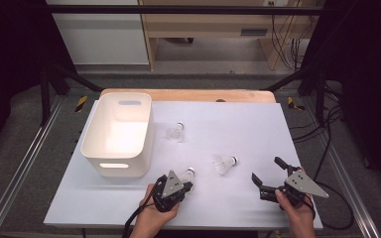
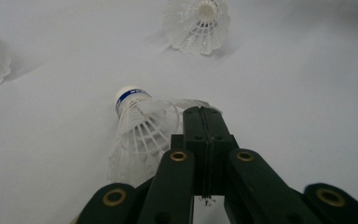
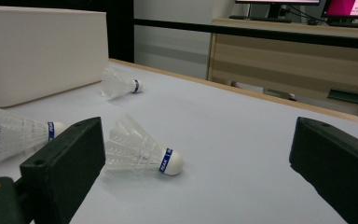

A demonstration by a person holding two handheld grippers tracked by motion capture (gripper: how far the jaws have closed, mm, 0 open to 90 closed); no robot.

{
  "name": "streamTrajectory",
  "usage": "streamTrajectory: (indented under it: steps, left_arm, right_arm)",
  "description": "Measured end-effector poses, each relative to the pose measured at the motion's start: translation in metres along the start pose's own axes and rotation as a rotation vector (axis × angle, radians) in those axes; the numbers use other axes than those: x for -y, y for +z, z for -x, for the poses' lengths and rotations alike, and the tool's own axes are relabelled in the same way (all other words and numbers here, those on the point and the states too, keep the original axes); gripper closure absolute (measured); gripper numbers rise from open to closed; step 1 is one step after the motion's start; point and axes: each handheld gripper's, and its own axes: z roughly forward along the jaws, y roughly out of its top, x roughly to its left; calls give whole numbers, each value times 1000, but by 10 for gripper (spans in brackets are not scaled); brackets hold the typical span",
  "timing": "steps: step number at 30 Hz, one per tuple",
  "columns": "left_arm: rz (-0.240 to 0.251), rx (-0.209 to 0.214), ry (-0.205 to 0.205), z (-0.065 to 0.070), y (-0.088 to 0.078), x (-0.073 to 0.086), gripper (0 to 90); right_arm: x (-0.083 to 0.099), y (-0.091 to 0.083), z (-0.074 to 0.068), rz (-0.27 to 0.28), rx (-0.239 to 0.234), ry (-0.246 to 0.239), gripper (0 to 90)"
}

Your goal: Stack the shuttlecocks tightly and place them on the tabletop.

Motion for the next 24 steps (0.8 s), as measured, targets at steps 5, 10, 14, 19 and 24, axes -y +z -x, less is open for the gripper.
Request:
streamTrajectory:
  steps: [5, 10, 14, 19, 24]
  left_arm:
    - [0, 2, 6, 3, 5, -4, 900]
    - [9, -2, 1, 5, 11, -11, 900]
    - [13, -1, 1, 7, 19, -17, 900]
    - [21, -7, -22, 6, 31, -26, 900]
    - [6, -12, -26, 8, 41, -31, 900]
  right_arm:
    - [0, 0, 0, -1, -1, -1, 39]
    - [0, 0, 0, -1, 2, 1, 39]
    - [0, 0, 0, -2, 0, 2, 39]
    - [0, 0, 0, -3, -2, 0, 39]
    - [0, 0, 0, -4, -3, 4, 37]
